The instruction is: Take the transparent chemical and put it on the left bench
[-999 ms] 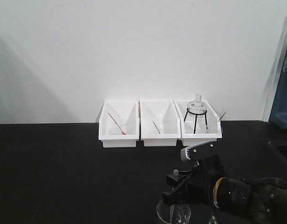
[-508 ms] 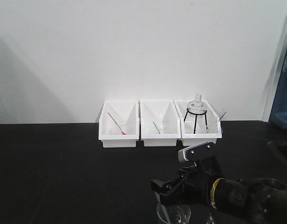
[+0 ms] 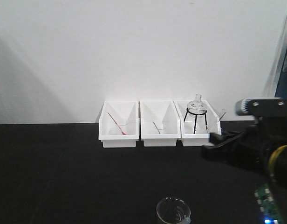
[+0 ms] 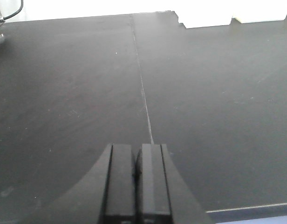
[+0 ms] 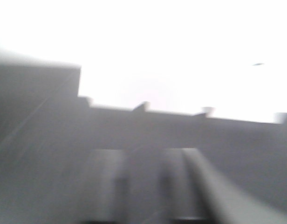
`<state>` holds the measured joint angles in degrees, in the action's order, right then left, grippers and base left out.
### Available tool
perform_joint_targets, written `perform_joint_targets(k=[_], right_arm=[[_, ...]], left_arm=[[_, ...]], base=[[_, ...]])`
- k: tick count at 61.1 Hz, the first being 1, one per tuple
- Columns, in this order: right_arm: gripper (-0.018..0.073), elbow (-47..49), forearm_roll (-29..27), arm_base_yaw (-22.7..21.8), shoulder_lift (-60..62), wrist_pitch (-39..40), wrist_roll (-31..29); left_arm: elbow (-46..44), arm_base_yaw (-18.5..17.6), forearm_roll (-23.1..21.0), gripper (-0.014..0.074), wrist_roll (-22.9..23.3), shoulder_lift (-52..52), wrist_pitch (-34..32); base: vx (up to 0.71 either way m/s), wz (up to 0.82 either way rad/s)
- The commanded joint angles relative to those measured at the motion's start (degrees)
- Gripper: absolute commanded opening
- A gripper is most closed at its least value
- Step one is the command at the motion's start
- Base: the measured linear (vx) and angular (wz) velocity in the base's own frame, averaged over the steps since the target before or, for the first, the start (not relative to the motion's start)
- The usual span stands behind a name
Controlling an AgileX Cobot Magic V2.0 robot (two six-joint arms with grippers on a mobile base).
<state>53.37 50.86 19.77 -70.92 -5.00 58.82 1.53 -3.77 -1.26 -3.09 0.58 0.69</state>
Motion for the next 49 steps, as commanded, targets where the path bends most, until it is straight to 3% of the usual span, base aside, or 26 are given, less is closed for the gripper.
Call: perform_joint_targets(k=[1, 17, 44, 49], right_arm=[[-0.0014, 1.8, -0.1, 0.1, 7.0, -5.0, 1.8], [-0.0007, -4.8, 0.2, 0.1, 22.4, -8.5, -1.7], [-0.0007, -4.9, 0.1, 0.1, 24.7, -9.1, -1.7], [-0.0007, -4.9, -2.8, 0.0, 24.3, -9.8, -3.7]], left_arm=[[0.9, -0.1, 0.0, -0.0004, 0.4, 1.1, -4.5], [0.9, -0.1, 0.0, -0.0004, 0.4, 1.1, -4.5], [0.9, -0.1, 0.0, -0.0004, 0.4, 1.1, -4.5], [0.9, -0.1, 0.0, -0.0004, 0.4, 1.1, -4.5]], base=[[0.00, 0.00], [0.00, 0.00], [0.00, 0.00], [0.00, 0.00]])
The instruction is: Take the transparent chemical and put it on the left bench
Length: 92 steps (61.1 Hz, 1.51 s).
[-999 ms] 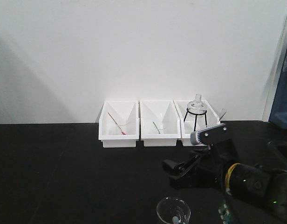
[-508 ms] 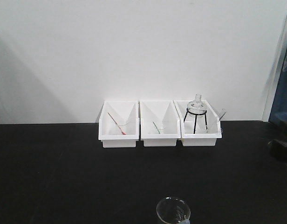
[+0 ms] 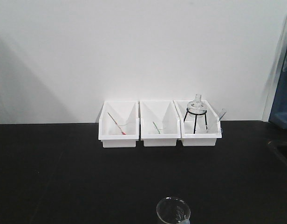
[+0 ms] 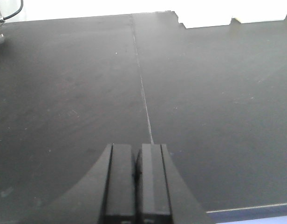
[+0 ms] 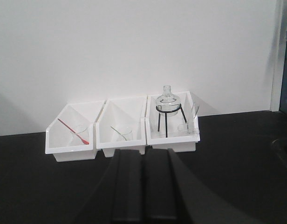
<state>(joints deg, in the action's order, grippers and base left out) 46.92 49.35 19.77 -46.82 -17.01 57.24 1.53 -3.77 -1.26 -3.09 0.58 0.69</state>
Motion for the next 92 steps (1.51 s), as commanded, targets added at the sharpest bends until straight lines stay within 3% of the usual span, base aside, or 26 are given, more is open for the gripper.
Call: perform_joint_targets(k=[1, 5, 14, 20, 23, 30, 38, 53, 92], right_arm=[[-0.0007, 1.5, -2.5, 0.0, 0.2, 2.0, -4.1], [-0.0007, 1.5, -9.1, 0.0, 0.2, -0.1, -13.8], [-0.0007, 0.6, -28.7, -0.2, 1.4, -2.1, -45.1], [-0.0007, -5.1, -40.8, -2.4, 4.8, 4.5, -57.9], [-0.0007, -8.9, -45.4, -5.1, 7.5, 9.5, -60.7], [-0.0007, -20.8, -47.7, -10.4, 15.9, 18.1, -58.9], [-0.0007, -32.7, -46.0, -15.0, 26.3, 19.7, -56.8], [-0.0007, -48.3, -46.7, -16.7, 45.8, 18.3, -54.6], [-0.0007, -49.1, -46.4, -16.7, 48.1, 15.5, -54.0]], left_arm=[[0.9, -0.1, 0.0, -0.0004, 0.4, 1.1, -4.5], [0.9, -0.1, 0.0, -0.0004, 0.4, 1.1, -4.5], [0.9, -0.1, 0.0, -0.0004, 0.4, 1.1, -4.5], [0.9, -0.1, 0.0, -0.0004, 0.4, 1.1, -4.5], [0.9, -0.1, 0.0, -0.0004, 0.4, 1.1, -4.5], [0.9, -0.1, 0.0, -0.0004, 0.4, 1.1, -4.5], [0.9, -0.1, 0.0, -0.0004, 0.4, 1.1, -4.5], [0.9, -0.1, 0.0, -0.0004, 0.4, 1.1, -4.5], [0.9, -0.1, 0.0, -0.0004, 0.4, 1.1, -4.5]], base=[[0.00, 0.00], [0.00, 0.00], [0.00, 0.00], [0.00, 0.00], [0.00, 0.00], [0.00, 0.00], [0.00, 0.00], [0.00, 0.00], [0.00, 0.00]])
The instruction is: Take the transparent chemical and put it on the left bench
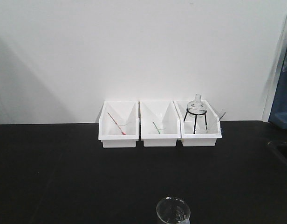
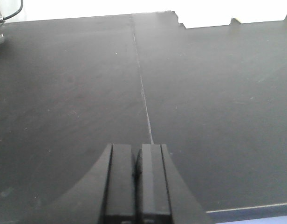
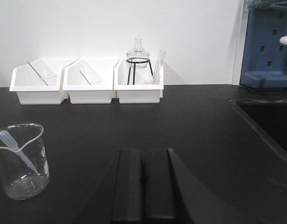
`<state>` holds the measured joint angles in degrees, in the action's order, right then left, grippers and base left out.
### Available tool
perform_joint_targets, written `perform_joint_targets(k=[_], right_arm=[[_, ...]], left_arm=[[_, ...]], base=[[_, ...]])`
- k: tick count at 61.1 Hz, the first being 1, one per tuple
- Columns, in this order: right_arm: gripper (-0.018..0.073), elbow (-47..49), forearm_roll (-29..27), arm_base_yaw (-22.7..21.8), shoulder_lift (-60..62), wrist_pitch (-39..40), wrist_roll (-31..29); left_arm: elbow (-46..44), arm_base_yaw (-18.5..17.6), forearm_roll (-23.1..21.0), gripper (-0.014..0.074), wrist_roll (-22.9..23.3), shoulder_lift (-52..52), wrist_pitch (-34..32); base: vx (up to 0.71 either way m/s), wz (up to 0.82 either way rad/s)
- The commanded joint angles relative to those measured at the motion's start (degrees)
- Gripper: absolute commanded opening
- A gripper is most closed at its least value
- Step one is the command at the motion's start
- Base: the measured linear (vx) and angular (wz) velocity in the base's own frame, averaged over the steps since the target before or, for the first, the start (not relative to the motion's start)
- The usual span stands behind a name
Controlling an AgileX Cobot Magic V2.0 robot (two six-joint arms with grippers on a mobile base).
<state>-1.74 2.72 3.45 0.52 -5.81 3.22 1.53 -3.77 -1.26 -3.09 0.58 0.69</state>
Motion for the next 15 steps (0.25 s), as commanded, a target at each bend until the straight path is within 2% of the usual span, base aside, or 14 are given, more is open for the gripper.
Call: perform_joint_targets(k=[1, 15], right_arm=[[-0.0007, -0.4, 0.2, -0.4, 0.8, 4.3, 0.1], [-0.0007, -0.4, 0.2, -0.4, 0.8, 3.8, 0.1]], left_arm=[[0.9, -0.1, 0.0, -0.0004, 0.4, 1.1, -4.5], [0.9, -0.1, 0.0, -0.0004, 0.4, 1.1, -4.5]], base=[[0.00, 0.00], [0.00, 0.00]])
